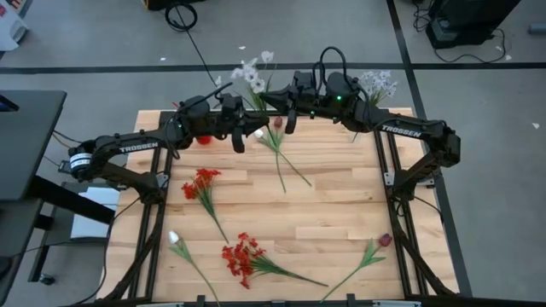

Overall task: Sort flowers into vase by color
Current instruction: Put the white flowers into the transparent vase

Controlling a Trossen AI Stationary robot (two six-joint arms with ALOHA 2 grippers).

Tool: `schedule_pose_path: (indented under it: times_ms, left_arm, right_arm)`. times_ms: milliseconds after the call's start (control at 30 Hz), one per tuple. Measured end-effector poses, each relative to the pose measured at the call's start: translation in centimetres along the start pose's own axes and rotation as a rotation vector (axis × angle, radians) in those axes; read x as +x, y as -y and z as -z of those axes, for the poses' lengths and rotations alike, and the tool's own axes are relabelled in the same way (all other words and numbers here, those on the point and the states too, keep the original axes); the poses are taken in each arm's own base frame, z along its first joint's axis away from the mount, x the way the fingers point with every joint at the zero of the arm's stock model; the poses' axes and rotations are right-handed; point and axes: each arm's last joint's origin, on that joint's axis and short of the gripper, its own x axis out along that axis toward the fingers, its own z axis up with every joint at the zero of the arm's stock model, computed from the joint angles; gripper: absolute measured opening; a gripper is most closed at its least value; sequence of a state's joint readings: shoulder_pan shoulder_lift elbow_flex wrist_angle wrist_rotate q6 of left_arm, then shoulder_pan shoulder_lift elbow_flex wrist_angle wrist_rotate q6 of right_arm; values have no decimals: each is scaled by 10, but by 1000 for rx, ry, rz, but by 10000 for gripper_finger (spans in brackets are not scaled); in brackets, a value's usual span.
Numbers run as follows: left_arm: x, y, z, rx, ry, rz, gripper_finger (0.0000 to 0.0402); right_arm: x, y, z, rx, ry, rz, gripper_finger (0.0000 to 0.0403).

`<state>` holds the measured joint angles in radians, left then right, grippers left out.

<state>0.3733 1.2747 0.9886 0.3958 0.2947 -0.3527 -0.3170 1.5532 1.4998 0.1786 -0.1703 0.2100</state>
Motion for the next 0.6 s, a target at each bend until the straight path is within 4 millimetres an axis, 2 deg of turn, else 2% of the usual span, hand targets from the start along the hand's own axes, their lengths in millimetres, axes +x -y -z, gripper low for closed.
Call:
schedule_pose_path:
  times_ms: [100,167,400,600]
  left_arm:
    - [0,0,3,-7,-35,21,9]
    - [0,-1,6,-14,-64,20,6]
    - [-3,-4,9,-32,-116,0,3]
    - [-4,-3,8,-31,-119,23,2]
  right_arm:
    - [-2,4,4,27,-56,21,24]
    - [-5,10,9,72,-132,47,51]
    - [-16,19,25,155,-365,16,180]
    - [-10,17,29,181,-371,-61,271]
